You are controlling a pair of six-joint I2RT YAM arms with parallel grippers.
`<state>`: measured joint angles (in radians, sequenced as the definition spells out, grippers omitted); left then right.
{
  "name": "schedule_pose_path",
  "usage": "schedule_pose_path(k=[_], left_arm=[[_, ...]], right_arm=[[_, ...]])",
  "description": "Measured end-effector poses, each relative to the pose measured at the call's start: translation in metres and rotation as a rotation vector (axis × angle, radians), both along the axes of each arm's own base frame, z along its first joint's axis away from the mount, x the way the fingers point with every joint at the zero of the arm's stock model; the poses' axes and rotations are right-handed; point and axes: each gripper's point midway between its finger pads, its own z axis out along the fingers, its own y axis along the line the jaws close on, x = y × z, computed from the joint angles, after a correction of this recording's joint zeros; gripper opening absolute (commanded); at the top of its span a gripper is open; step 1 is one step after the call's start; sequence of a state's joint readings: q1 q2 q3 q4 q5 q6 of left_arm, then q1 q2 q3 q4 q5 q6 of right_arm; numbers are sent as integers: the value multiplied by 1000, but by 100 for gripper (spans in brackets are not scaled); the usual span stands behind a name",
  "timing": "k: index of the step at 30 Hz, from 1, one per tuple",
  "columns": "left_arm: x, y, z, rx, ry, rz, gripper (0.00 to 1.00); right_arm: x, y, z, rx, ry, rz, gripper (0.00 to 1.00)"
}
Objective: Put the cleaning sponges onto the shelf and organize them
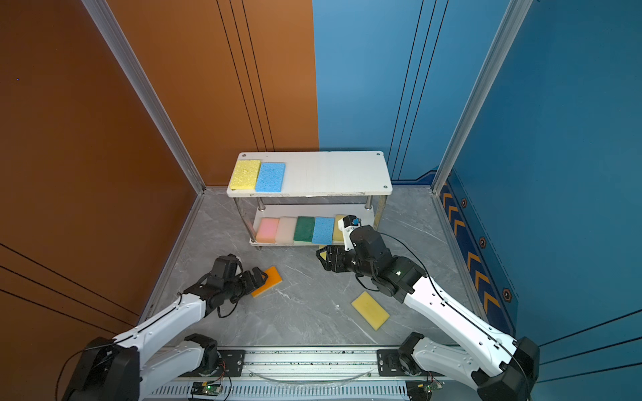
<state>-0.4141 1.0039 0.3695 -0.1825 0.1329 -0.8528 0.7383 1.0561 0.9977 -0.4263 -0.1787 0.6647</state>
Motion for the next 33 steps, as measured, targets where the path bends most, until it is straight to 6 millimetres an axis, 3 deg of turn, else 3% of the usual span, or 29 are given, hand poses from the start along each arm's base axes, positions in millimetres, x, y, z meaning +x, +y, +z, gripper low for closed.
schedule_pose_path(k=[2, 4, 8, 14, 17, 25, 29, 33], left_arm=[[-25, -34, 7, -37, -14, -102, 98], [-41, -49, 11, -54, -16, -148, 98], [-47, -36, 16, -18, -36, -119, 98], [-13, 13, 43, 51, -100, -29, 99], [5, 22, 48, 48, -105, -29, 100], [31, 2, 4, 18, 11, -168, 99], [40, -7, -2, -2, -8, -201, 96], [41, -26, 1, -18, -44, -258, 89]], right_arm=[[0, 0, -5, -2, 15, -5, 73], [0, 0, -10, -7, 28, -9, 73], [4, 6, -19, -17, 52, -9, 72], [-3, 34, -56, -71, 145, 39, 69], [-10, 52, -78, -100, 195, 69, 68], [-25, 85, -135, -107, 333, 112, 67], [-27, 96, -153, -89, 377, 121, 65], [-26, 107, -164, -58, 407, 128, 57]])
